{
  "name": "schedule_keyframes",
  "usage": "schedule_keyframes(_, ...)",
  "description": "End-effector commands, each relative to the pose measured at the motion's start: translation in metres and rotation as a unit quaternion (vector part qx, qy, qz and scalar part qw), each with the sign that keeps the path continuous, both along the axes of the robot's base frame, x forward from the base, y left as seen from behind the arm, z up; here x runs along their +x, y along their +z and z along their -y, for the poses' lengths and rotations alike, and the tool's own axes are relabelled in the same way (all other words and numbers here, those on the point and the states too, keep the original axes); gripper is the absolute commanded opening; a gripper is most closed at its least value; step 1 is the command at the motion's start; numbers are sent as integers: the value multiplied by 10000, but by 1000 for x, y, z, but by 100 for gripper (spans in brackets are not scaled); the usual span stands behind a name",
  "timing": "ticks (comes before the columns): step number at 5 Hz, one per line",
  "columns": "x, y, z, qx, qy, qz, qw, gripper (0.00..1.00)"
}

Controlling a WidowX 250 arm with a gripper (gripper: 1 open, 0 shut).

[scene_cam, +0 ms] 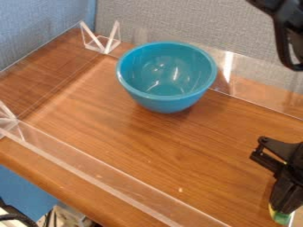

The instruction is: Put the yellow object in the blue bowl

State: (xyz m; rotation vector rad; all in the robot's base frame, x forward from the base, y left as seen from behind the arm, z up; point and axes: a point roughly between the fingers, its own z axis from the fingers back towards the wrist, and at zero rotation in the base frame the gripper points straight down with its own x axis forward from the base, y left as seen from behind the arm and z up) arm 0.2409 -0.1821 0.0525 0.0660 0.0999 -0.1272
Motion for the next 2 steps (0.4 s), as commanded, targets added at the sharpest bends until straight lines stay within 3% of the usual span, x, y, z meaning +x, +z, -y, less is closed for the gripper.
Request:
schedule_keyframes(1,8,10,8,-158,-95,209,9996,100)
schedule_keyframes(2,14,-6,4,-153,-88,193,9997,100)
